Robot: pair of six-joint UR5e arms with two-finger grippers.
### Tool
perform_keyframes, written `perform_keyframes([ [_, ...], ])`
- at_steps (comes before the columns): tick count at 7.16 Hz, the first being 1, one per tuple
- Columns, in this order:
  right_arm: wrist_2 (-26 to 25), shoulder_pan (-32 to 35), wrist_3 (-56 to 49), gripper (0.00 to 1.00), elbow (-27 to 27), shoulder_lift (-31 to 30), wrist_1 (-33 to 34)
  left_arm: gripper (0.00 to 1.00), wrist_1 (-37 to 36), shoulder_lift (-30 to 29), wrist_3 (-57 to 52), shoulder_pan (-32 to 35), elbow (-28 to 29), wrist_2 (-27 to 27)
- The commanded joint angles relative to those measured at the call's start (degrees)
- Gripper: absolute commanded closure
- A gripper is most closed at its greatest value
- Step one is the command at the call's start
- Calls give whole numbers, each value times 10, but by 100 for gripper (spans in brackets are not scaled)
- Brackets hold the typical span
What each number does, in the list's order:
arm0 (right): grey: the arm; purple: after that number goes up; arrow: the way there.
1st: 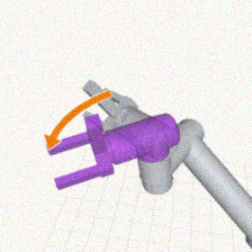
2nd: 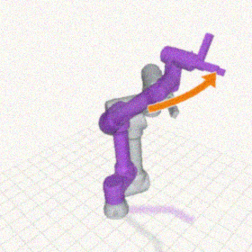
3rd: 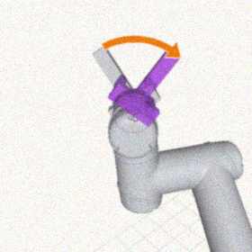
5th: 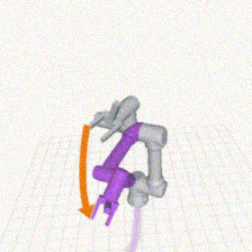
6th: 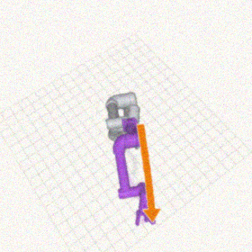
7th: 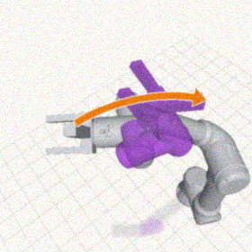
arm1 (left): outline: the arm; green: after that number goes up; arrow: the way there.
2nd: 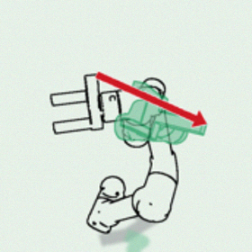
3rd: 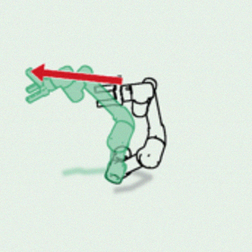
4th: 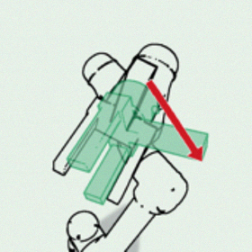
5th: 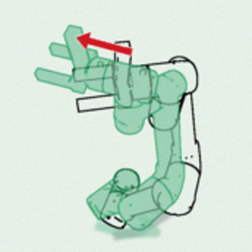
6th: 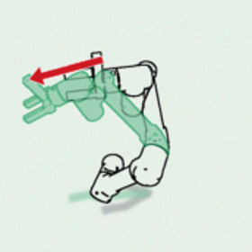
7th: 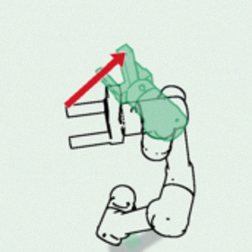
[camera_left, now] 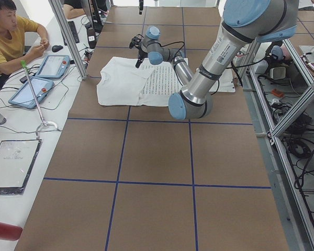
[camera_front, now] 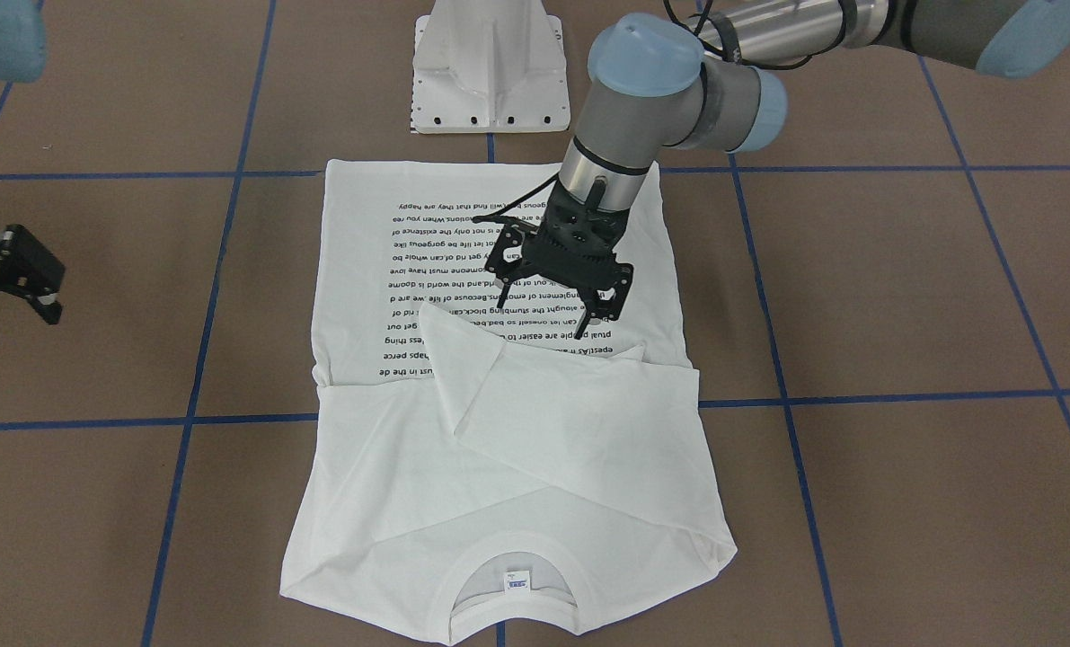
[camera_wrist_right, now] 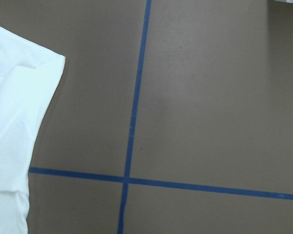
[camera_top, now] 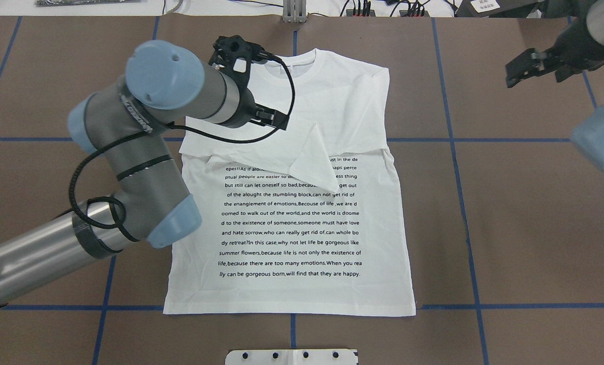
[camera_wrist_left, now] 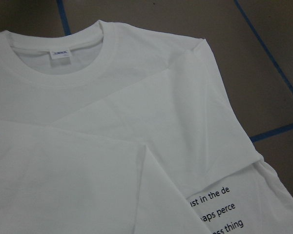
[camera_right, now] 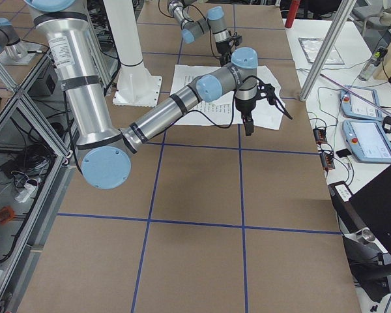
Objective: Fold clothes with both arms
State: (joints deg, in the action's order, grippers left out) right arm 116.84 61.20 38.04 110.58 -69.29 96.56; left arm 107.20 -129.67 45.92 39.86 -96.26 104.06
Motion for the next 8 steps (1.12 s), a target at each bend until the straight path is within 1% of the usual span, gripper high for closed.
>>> perform_keyframes([
  [1, -108, -124, 153, 0, -46, 84, 4, 0, -58, 56, -162, 89, -64, 64],
  [2, -169, -176, 210, 0, -102, 140, 5, 0, -53, 106, -217, 112, -94, 87],
  [3, -226, -215, 249, 1, -181, 211, 7, 0, -52, 145, -244, 132, -130, 93],
  [4, -236, -231, 268, 1, -246, 260, 7, 0, -51, 171, -273, 152, -140, 121],
  [5, -236, -242, 269, 1, -298, 306, 7, 0, -50, 179, -289, 161, -146, 129],
  [6, -236, -263, 269, 1, -334, 341, 5, 0, -50, 182, -289, 162, -147, 129],
  [7, -238, -286, 270, 1, -361, 362, 6, 0, -50, 182, -283, 162, -147, 129],
  [8, -240, -298, 278, 1, -379, 380, 5, 0, -50, 182, -281, 162, -152, 129],
])
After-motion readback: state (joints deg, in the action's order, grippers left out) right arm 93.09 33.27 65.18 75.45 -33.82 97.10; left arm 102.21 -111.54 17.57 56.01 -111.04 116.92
